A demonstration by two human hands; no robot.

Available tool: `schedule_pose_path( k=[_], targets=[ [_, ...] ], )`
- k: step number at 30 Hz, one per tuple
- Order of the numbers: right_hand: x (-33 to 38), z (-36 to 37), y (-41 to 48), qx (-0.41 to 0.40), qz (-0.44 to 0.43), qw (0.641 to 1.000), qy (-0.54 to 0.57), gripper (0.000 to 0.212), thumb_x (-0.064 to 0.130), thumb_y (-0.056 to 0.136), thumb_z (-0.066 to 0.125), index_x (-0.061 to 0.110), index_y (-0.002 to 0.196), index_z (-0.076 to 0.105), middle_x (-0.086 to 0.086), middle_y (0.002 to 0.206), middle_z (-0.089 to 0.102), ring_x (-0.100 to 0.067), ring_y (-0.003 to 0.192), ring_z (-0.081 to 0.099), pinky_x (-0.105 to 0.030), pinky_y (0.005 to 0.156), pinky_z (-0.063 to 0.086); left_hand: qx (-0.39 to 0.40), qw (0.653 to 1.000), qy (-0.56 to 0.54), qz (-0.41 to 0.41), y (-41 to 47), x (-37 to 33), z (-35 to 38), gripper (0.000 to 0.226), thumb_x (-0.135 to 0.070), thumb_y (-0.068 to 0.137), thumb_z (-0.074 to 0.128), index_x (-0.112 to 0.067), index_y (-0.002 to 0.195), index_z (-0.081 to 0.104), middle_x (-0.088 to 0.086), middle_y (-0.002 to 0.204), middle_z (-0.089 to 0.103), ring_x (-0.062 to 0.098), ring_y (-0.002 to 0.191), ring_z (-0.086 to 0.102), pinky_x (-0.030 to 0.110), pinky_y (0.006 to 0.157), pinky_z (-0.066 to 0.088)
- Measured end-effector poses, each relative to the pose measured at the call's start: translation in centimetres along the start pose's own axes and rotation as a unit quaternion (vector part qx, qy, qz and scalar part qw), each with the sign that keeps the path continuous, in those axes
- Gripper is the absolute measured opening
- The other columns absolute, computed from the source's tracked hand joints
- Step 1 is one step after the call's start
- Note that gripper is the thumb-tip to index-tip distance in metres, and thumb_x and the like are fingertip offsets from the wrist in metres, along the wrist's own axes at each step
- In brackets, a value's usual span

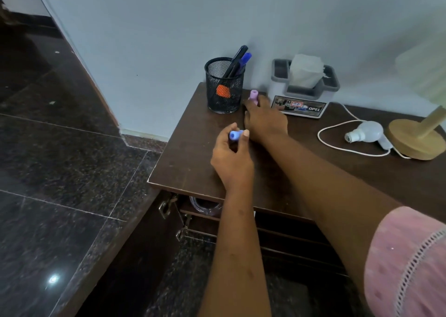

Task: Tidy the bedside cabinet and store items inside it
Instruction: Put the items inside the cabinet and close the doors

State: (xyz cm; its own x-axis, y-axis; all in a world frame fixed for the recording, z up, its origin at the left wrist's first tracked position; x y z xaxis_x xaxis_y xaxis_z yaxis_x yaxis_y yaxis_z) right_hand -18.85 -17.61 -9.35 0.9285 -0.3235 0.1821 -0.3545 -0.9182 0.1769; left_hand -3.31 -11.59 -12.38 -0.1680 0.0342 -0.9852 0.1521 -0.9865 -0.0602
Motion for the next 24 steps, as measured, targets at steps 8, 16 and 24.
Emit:
schedule_pose_path(
  k=[8, 16, 24],
  targets=[
    [-2.0, -3.5, -7.2, -0.071, -0.011, 0.967, 0.243, 0.022, 0.022, 0.09, 0.052, 0.024, 0.112, 0.054, -0.004, 0.116, 0.046, -0.016, 0.095, 0.054, -0.036, 0.083, 0.049, 0.063, 0.995, -0.036, -0.071, -3.1, -0.1, -0.4, 0.023, -0.013, 0.085, 0.067, -0.019, 0.106, 0.059, 0.008, 0.104, 0.069, 0.018, 0.096, 0.067, 0.03, 0.086, 0.055],
    [-7.8, -6.0, -19.2, -0.078, 0.118, 0.897, 0.419, 0.008, 0.02, 0.094, 0.051, 0.017, 0.094, 0.059, 0.001, 0.088, 0.061, -0.019, 0.092, 0.059, -0.029, 0.077, 0.046, 0.23, 0.93, -0.043, -0.285, -13.0, -0.4, 2.8, 0.014, -0.008, 0.09, 0.06, -0.003, 0.102, 0.055, 0.007, 0.089, 0.064, 0.009, 0.079, 0.062, 0.014, 0.066, 0.055],
    [-12.2, -7.3, -28.6, 0.024, 0.198, 0.792, 0.577, 0.008, 0.017, 0.093, 0.055, 0.02, 0.09, 0.061, 0.002, 0.085, 0.063, -0.012, 0.086, 0.059, -0.027, 0.067, 0.057, 0.356, 0.858, 0.193, -0.317, -20.0, 0.1, 2.2, 0.01, -0.024, 0.093, 0.057, -0.015, 0.095, 0.055, -0.004, 0.089, 0.064, 0.009, 0.077, 0.062, 0.023, 0.07, 0.049]
  ],
)
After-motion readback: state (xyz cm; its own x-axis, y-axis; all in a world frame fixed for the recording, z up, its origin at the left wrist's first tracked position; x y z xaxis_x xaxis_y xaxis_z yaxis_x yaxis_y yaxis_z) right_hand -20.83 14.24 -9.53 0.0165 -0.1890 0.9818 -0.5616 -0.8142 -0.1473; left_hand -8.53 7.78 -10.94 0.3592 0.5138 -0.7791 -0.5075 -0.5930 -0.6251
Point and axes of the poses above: each hand's wrist, its own y-axis towards the middle knuckle, its own z-axis out of the palm, x = y × z, the point moved 10 cm from there along y, towards the middle knuckle
